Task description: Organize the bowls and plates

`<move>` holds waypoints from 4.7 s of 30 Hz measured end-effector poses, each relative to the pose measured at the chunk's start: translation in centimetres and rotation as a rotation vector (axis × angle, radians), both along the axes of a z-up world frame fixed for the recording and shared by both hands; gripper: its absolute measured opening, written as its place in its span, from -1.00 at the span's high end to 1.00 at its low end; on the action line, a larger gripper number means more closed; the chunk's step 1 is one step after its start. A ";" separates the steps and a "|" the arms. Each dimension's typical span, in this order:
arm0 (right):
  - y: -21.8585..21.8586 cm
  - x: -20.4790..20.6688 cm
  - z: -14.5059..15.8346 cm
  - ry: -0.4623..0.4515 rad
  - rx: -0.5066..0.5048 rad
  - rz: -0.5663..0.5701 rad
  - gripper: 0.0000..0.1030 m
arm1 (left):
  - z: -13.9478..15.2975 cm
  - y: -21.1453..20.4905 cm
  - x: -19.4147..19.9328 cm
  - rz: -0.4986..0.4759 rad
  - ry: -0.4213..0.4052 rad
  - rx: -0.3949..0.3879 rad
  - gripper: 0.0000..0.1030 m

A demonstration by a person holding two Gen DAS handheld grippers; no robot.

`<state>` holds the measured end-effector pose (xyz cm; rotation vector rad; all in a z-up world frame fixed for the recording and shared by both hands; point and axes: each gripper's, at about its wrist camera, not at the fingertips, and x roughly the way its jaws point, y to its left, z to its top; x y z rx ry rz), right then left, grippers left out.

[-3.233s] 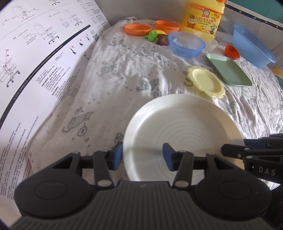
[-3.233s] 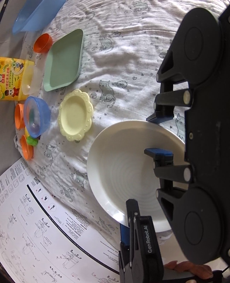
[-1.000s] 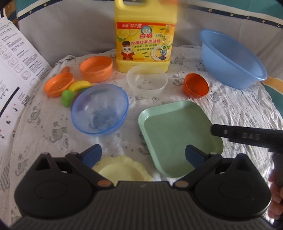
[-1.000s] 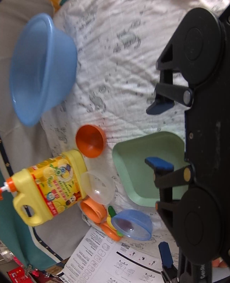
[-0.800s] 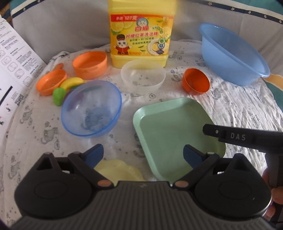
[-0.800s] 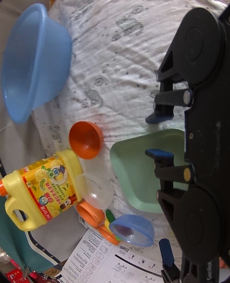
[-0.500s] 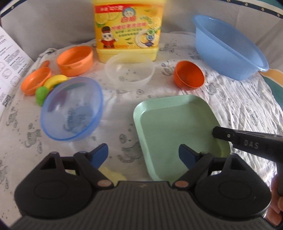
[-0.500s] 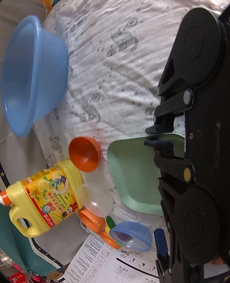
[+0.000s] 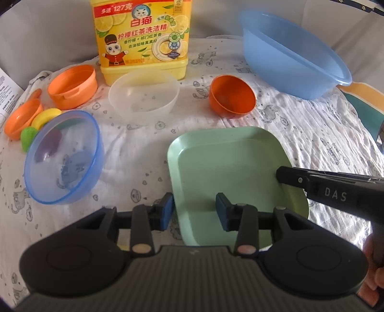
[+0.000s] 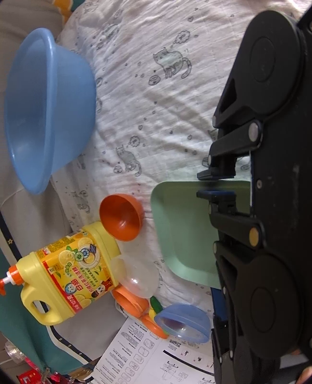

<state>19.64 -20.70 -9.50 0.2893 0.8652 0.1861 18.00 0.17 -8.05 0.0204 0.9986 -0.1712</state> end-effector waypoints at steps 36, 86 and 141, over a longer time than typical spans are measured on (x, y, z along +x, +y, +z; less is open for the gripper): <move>2.1 -8.7 5.6 -0.012 -0.057 -0.077 0.61 | 5.9 -0.4 -6.2 -0.013 -0.054 0.006 0.20; 18.8 -21.2 6.8 0.160 -0.099 0.345 0.60 | 5.8 18.3 -25.0 0.217 -0.011 -0.043 0.20; 10.9 -16.8 6.1 0.057 -0.098 0.132 -1.00 | 5.6 17.1 -19.3 0.237 -0.049 -0.017 -1.00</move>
